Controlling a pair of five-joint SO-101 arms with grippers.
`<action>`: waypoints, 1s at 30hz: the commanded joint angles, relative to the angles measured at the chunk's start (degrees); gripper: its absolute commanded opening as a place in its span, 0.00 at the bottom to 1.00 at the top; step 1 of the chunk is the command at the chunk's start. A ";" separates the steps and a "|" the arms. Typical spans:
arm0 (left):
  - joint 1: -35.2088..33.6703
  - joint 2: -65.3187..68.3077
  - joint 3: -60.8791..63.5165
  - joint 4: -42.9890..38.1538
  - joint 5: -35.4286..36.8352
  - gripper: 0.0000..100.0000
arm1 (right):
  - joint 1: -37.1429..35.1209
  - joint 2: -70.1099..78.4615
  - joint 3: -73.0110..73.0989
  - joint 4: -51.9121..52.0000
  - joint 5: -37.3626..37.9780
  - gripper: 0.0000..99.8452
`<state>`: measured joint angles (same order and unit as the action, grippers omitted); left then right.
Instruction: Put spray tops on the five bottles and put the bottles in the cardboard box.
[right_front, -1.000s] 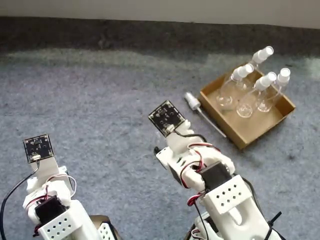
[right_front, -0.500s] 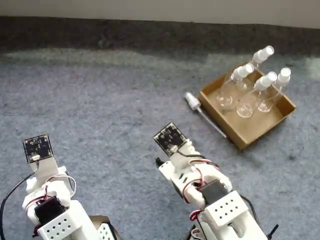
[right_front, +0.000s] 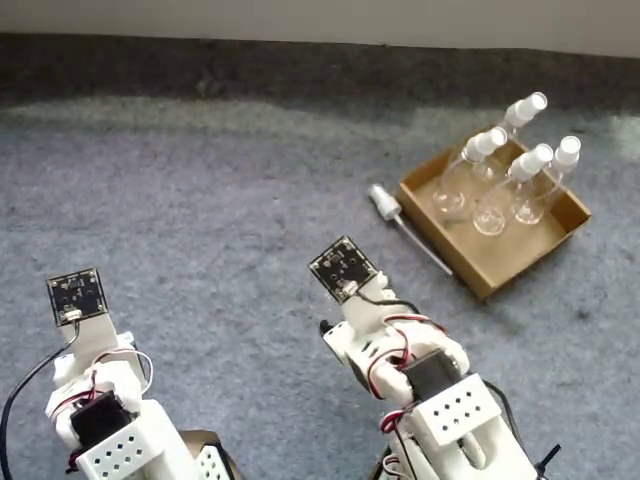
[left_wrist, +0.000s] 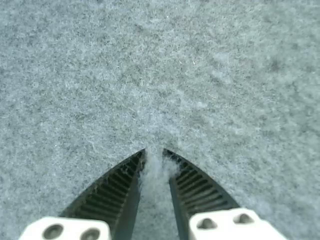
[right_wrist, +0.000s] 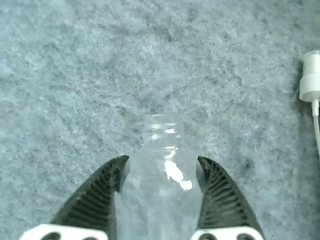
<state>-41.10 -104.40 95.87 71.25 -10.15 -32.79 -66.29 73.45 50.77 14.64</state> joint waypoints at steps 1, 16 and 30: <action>1.01 -0.57 1.19 -0.62 -0.44 0.00 | 2.33 7.69 -7.52 0.22 0.79 0.04; 1.01 -0.57 1.19 -0.62 -0.44 0.00 | 2.15 40.13 -20.88 -6.11 0.79 0.07; 1.01 -0.57 1.19 -0.62 -0.44 0.00 | 2.15 40.13 -20.70 -5.32 5.63 0.22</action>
<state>-41.10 -104.40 95.87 71.25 -10.15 -31.38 -25.76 56.22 45.67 17.19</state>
